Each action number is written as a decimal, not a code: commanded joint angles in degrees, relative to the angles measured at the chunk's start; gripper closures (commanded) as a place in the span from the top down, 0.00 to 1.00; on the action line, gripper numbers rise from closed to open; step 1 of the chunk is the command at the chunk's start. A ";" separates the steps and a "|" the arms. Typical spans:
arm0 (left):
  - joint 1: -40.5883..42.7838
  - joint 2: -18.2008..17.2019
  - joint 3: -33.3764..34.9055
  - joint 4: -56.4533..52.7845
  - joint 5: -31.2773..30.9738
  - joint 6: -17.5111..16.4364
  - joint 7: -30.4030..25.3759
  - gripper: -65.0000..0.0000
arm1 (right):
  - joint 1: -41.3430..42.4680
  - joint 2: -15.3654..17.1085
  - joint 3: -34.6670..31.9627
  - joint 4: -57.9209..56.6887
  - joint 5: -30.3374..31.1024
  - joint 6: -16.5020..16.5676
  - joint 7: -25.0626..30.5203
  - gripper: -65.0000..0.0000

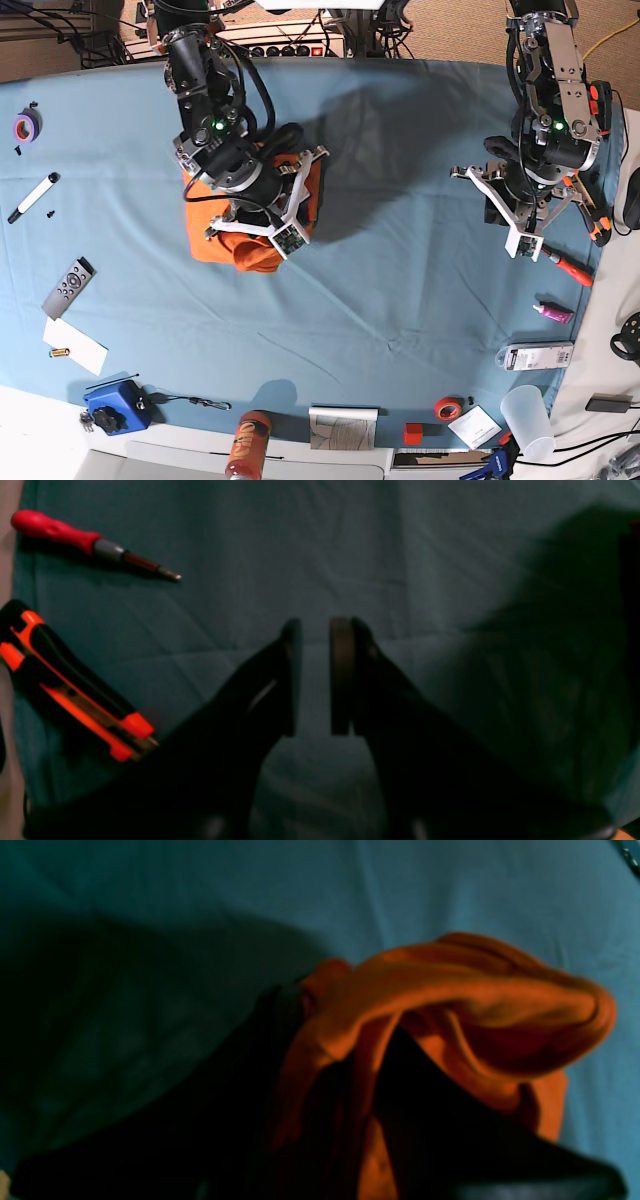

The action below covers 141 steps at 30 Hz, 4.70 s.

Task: Layout the t-shirt on the table in an organized manner, then fold the t-shirt properly
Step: 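Fold the strip end in the right gripper over onto the stack, then release the right gripper and grasp the folded bundle with the left gripper, then lift the bundle edge with the left gripper and fold it over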

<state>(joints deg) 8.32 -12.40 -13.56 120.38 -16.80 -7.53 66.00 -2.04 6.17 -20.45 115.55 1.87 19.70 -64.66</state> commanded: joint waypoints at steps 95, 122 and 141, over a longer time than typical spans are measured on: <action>-2.95 15.72 36.24 -14.62 8.26 20.81 -20.76 0.52 | 3.43 1.14 31.76 -20.02 23.80 12.22 3.39 0.00; -7.45 21.40 34.25 -15.52 7.89 21.07 -16.13 0.52 | 5.09 2.47 31.78 -19.91 18.23 11.80 5.03 0.00; -6.62 21.40 34.45 -17.07 5.20 14.93 -20.52 0.52 | 6.47 9.35 42.47 -15.50 13.07 3.17 1.70 0.00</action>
<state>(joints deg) 2.22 7.57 20.80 102.54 -11.35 7.68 46.44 3.36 14.76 21.76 99.04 14.90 22.76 -64.16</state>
